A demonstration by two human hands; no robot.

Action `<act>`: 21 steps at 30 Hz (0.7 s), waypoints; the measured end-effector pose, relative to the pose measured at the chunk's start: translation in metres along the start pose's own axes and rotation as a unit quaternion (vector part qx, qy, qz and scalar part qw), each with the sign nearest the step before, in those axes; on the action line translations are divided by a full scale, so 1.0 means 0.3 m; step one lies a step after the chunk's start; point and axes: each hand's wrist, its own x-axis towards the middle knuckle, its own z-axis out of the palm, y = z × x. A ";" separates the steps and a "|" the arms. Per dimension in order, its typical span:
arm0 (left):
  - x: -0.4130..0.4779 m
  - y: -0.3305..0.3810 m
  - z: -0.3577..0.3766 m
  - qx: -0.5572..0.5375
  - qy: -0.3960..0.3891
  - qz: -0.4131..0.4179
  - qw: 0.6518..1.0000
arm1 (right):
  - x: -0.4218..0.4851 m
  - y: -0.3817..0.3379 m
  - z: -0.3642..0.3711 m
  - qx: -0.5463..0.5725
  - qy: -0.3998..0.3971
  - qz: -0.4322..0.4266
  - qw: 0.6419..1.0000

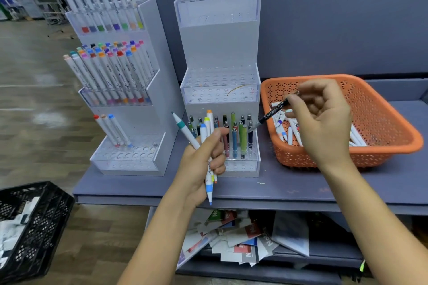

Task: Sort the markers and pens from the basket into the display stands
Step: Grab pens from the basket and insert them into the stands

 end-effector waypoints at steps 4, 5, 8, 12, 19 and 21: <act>0.005 -0.005 0.000 -0.007 0.005 -0.014 1.000 | -0.026 0.038 0.016 -0.126 -0.062 -0.106 0.984; 0.006 -0.004 -0.002 -0.012 0.004 -0.017 1.000 | -0.032 0.042 0.021 -0.144 -0.073 -0.124 0.979; 0.002 0.000 -0.003 -0.020 0.001 -0.018 1.000 | -0.045 0.058 0.034 -0.173 -0.100 -0.157 0.967; -0.007 0.003 0.001 -0.014 0.004 -0.011 1.000 | -0.061 0.087 0.056 -0.197 -0.152 -0.154 0.956; -0.014 0.001 -0.009 -0.011 0.000 -0.002 1.000 | -0.075 0.125 0.076 -0.258 -0.228 -0.151 0.927; -0.015 0.002 -0.011 -0.022 -0.007 -0.002 1.000 | -0.072 0.121 0.077 -0.254 -0.216 -0.152 0.930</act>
